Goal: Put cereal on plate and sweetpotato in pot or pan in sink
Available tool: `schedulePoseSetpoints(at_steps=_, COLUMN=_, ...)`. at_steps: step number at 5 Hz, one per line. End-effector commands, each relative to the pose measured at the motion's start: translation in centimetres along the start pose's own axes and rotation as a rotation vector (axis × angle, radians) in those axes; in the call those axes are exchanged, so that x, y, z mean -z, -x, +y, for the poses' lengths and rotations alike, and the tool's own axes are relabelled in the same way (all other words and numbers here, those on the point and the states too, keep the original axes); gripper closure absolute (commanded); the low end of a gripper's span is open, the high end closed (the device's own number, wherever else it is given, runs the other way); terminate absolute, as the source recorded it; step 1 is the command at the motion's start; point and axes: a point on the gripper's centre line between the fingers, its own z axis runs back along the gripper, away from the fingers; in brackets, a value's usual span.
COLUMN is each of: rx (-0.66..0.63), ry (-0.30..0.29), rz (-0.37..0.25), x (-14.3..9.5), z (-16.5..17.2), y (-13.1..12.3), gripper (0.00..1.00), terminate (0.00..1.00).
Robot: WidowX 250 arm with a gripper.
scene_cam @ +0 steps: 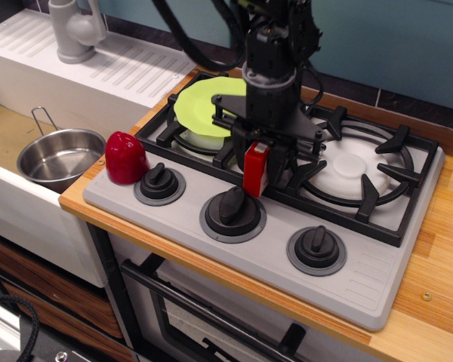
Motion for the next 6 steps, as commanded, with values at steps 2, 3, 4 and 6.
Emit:
schedulePoseSetpoints(at_steps=2, rx=0.011, ry=-0.016, rz=-0.017, x=-7.0, z=0.3, y=-1.9, gripper=1.0, terminate=0.0)
schedulePoseSetpoints(at_steps=3, rx=0.06, ry=-0.015, rz=-0.03, x=-7.1, z=2.4, y=-3.2, gripper=1.0, terminate=0.0)
schedulePoseSetpoints(at_steps=4, rx=0.111, ry=-0.006, rz=-0.048, x=-7.0, z=4.9, y=-4.3, gripper=1.0, terminate=0.0)
schedulePoseSetpoints(at_steps=6, rx=0.151, ry=0.011, rz=-0.104, x=-5.3, z=7.9, y=-4.9, gripper=1.0, terminate=0.0)
